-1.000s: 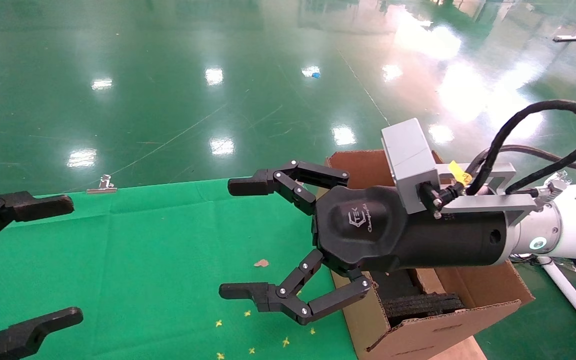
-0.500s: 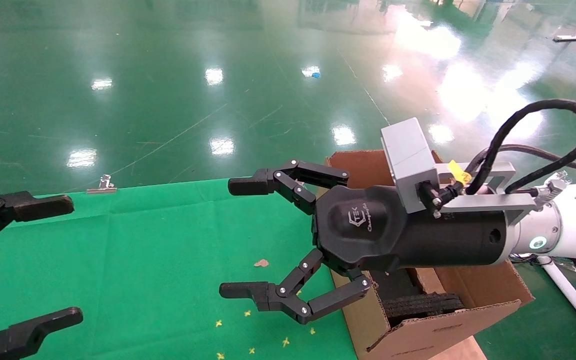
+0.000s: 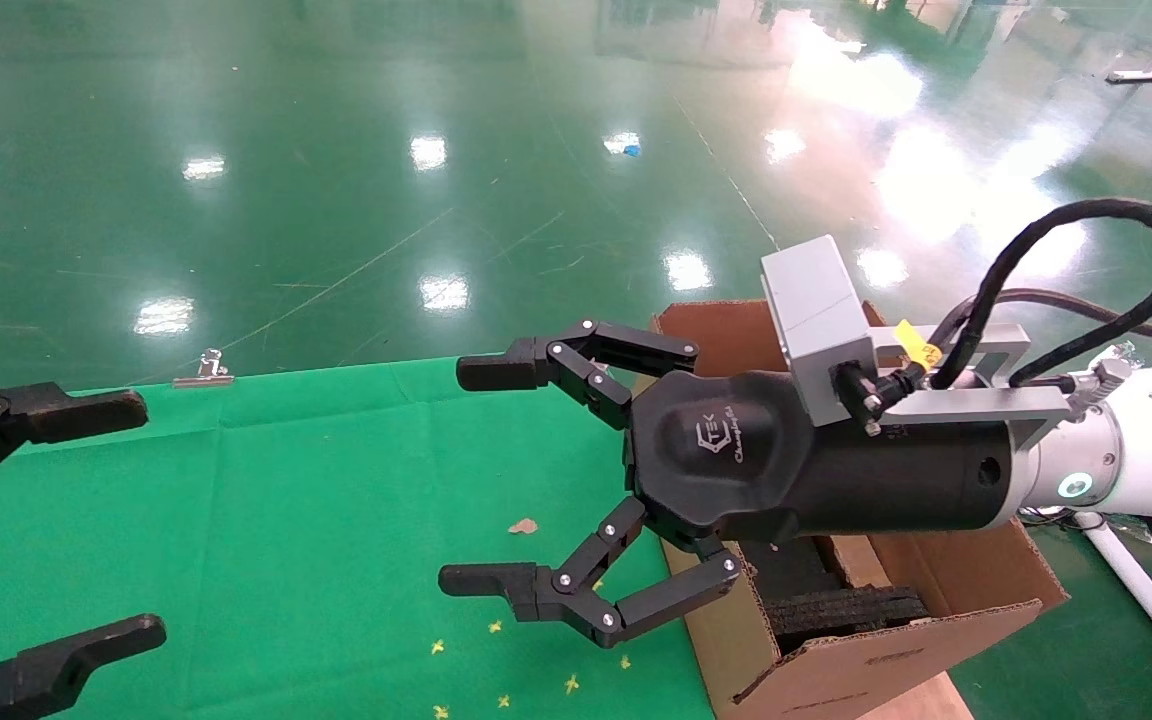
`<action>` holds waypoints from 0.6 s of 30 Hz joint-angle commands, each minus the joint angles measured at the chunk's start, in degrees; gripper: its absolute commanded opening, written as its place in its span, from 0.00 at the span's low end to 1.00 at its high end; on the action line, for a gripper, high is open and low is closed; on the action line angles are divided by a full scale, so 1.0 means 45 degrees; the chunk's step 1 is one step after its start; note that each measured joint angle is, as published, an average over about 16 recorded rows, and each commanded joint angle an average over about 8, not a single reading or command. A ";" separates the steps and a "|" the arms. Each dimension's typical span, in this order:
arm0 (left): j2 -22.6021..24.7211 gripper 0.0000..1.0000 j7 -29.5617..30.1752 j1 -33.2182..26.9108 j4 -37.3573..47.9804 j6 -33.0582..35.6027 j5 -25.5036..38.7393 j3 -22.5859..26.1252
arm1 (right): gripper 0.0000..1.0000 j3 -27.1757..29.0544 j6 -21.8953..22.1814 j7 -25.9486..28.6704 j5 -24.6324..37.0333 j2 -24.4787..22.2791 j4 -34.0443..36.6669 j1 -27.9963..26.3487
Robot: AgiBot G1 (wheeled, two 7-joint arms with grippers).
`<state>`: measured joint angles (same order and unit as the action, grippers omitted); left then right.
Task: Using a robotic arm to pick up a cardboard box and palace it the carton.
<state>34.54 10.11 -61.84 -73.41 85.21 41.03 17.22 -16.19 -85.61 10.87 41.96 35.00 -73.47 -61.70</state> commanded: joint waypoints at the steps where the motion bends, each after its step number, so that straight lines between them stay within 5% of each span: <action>1: 0.0000 1.00 0.0000 0.0000 0.0000 0.0000 0.0000 0.0000 | 1.00 -0.0002 0.0000 0.0000 0.0001 0.0000 0.0001 -0.0001; 18: 0.0000 1.00 0.0000 0.0000 0.0000 0.0000 0.0000 0.0000 | 1.00 -0.0003 0.0001 0.0000 0.0004 0.0000 0.0002 -0.0009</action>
<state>34.54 10.11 -61.84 -73.41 85.21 41.03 17.22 -16.21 -85.61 10.87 41.97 35.00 -73.46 -61.74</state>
